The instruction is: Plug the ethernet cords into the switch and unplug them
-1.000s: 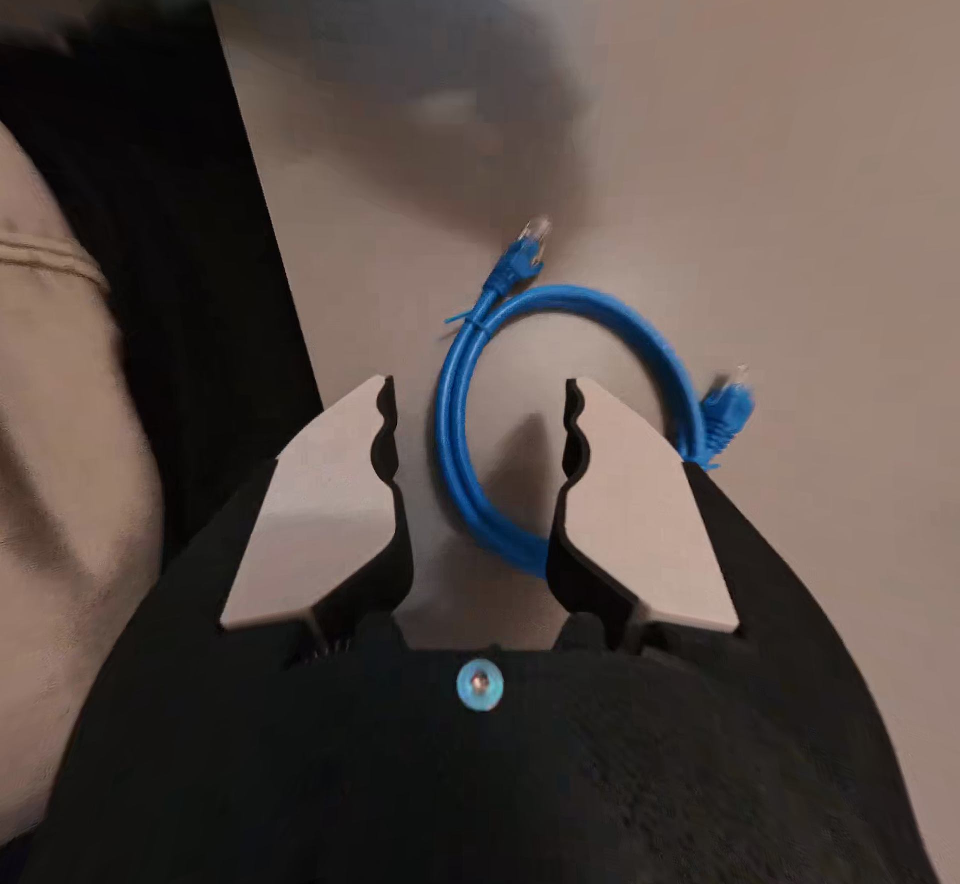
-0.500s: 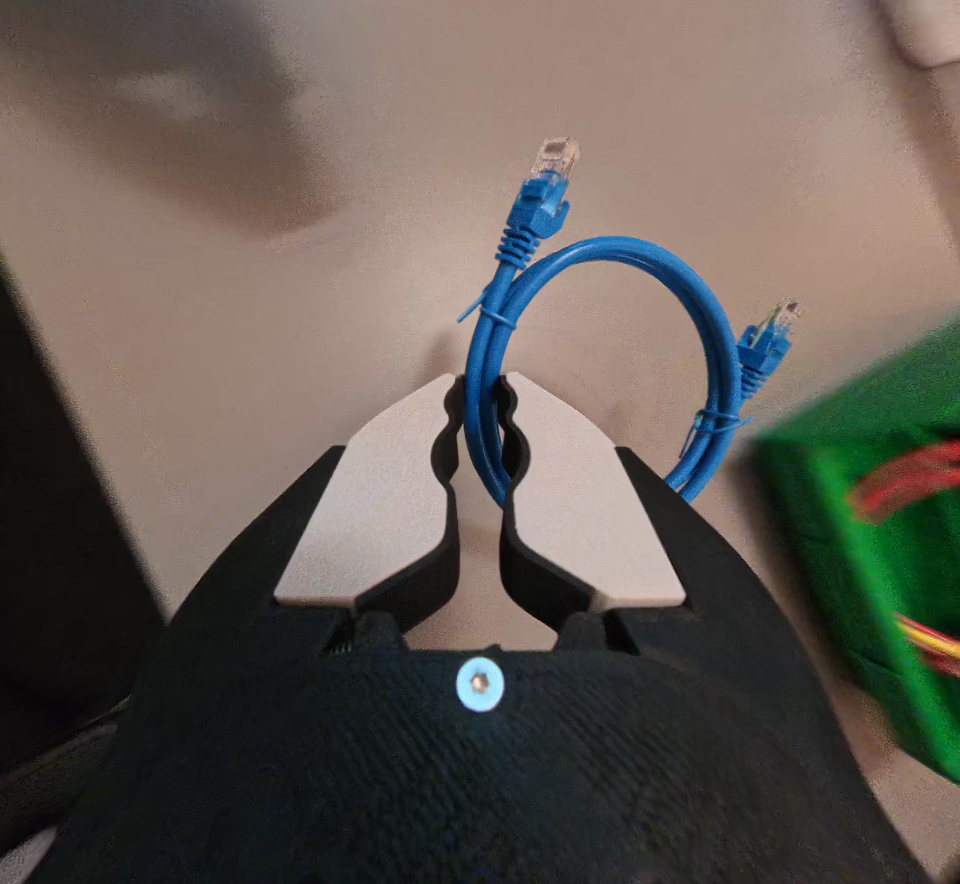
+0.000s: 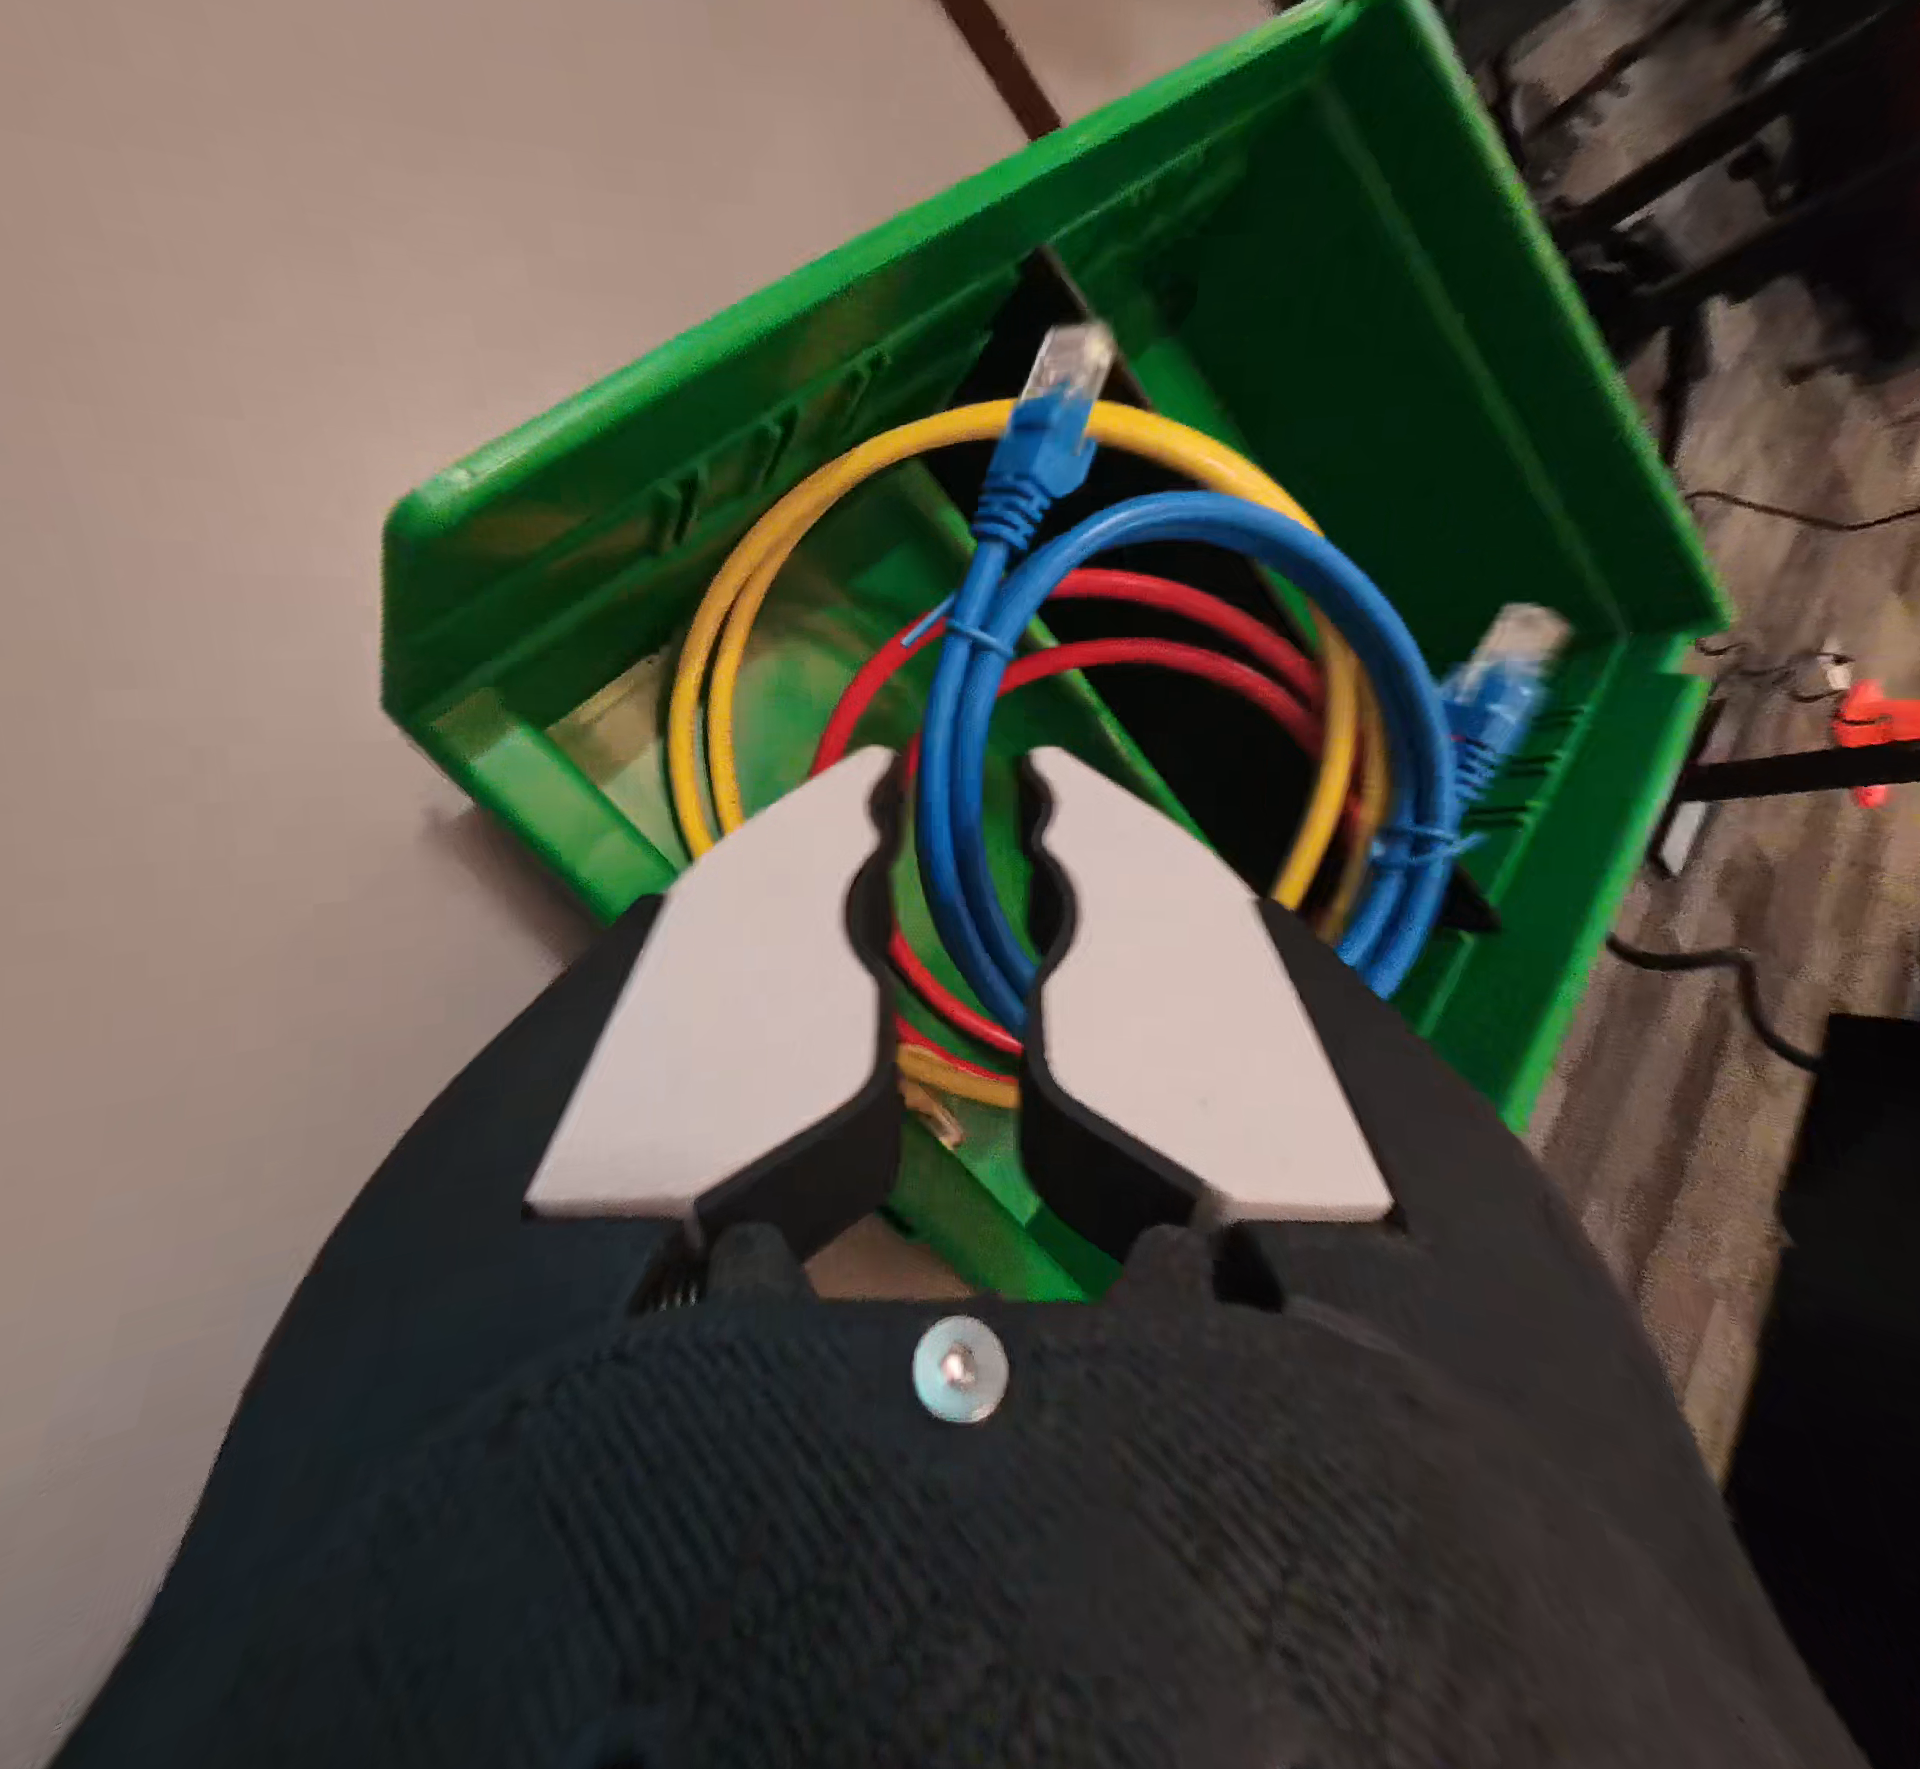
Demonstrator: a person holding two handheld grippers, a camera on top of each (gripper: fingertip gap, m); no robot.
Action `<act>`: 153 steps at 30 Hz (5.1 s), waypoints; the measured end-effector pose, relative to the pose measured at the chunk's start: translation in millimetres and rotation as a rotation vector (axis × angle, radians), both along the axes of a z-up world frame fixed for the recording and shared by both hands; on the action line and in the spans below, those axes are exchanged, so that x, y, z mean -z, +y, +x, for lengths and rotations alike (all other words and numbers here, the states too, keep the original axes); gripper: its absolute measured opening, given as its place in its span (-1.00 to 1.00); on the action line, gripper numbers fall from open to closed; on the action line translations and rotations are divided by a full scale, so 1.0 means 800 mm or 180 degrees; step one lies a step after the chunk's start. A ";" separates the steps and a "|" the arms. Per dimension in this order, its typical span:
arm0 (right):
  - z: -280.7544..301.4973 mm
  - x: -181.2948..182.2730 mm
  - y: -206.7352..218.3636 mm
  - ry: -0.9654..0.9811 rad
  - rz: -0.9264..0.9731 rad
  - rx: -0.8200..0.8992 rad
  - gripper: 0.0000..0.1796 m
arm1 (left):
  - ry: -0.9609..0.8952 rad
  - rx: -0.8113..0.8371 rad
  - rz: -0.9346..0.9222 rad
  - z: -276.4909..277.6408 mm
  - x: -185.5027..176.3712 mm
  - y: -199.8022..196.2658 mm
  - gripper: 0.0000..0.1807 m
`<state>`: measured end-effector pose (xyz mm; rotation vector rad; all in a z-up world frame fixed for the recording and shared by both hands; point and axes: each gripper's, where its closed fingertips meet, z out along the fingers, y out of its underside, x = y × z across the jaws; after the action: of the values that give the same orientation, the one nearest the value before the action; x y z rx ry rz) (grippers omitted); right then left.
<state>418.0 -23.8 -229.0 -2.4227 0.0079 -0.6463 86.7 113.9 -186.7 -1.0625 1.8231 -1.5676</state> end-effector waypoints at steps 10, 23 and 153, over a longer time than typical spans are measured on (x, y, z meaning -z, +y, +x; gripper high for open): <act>-0.216 -0.120 0.078 0.1307 0.1618 -0.1333 -0.37 | 0.0015 0.0155 -0.0005 0.013 0.001 -0.013 -0.72; -0.431 -0.109 0.152 0.1357 0.1175 -0.3045 -0.71 | -0.0125 0.0593 0.0285 0.011 -0.012 -0.047 -0.73; -0.362 0.024 0.606 0.2151 0.0803 0.0235 -0.79 | 0.2781 -0.3351 -0.0420 -0.504 0.101 0.388 -0.68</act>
<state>128.4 461.0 -248.4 -2.2840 0.4292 0.1611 -316.3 424.5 -267.5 -2.4734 1.1170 -0.5809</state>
